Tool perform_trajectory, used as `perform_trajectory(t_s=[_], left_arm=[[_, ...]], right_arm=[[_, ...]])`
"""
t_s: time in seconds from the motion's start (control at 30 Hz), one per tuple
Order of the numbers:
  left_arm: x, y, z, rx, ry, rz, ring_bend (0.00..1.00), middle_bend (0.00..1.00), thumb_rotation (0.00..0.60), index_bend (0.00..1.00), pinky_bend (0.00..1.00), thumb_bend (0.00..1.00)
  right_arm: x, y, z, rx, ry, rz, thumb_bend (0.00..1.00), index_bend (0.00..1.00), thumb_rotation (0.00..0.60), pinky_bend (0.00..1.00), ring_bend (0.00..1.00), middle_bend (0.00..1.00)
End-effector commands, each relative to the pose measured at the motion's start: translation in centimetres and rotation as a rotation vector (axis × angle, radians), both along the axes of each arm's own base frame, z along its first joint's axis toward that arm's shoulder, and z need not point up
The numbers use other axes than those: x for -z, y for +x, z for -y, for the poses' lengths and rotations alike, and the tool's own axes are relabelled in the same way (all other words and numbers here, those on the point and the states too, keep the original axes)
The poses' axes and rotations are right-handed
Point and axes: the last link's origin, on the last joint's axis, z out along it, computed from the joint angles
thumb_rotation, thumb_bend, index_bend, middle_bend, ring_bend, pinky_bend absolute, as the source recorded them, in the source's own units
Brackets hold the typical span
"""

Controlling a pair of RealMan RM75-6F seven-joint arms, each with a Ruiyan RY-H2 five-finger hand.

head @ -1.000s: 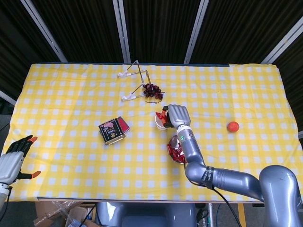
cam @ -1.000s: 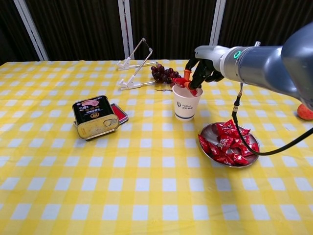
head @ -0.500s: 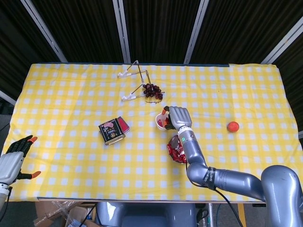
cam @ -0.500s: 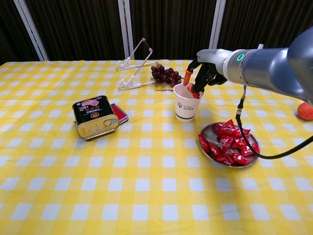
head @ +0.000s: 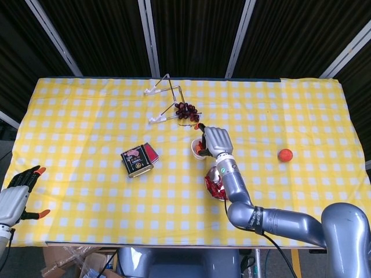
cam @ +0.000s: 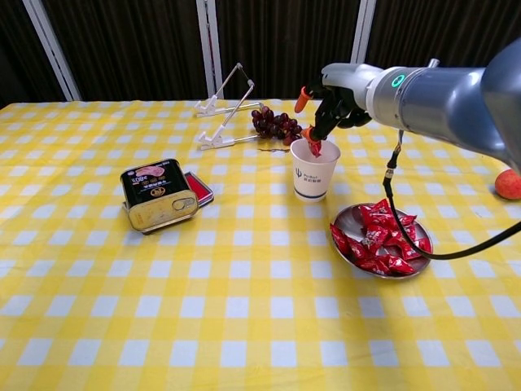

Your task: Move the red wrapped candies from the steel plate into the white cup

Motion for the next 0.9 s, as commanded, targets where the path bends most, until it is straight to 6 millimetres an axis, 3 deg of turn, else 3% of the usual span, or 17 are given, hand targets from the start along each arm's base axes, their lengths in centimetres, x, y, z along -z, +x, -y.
perform_trajectory(t_s=[0.03,0.3,0.53,0.9], left_arm=[[0.00,0.00,0.03,0.000,-0.001,0.001,0.00,0.00,0.600,0.00,0.00,0.05],[-0.03,0.03,0.04,0.003,0.000,0.002,0.00,0.00,0.600,0.00,0.00,0.05],[-0.05,0.01,0.05,0.001,0.002,0.003,0.00,0.00,0.600,0.00,0.00,0.05],[-0.02,0.01,0.03,0.000,0.001,0.002,0.00,0.00,0.600,0.00,0.00,0.05]], right_arm=[[0.08,-0.01,-0.11,0.002,0.001,0.005,0.46,0.25,0.600,0.96,0.82,0.64],[0.34,0.04,0.06,-0.001,-0.017,0.012,0.46,0.24,0.600,0.94,0.80,0.62],[0.58,-0.22,0.51,-0.005,-0.036,0.012,0.44,0.20,0.600,0.81,0.70,0.54],[0.37,-0.57,0.19,-0.028,-0.053,0.005,0.43,0.19,0.600,0.75,0.67,0.52]])
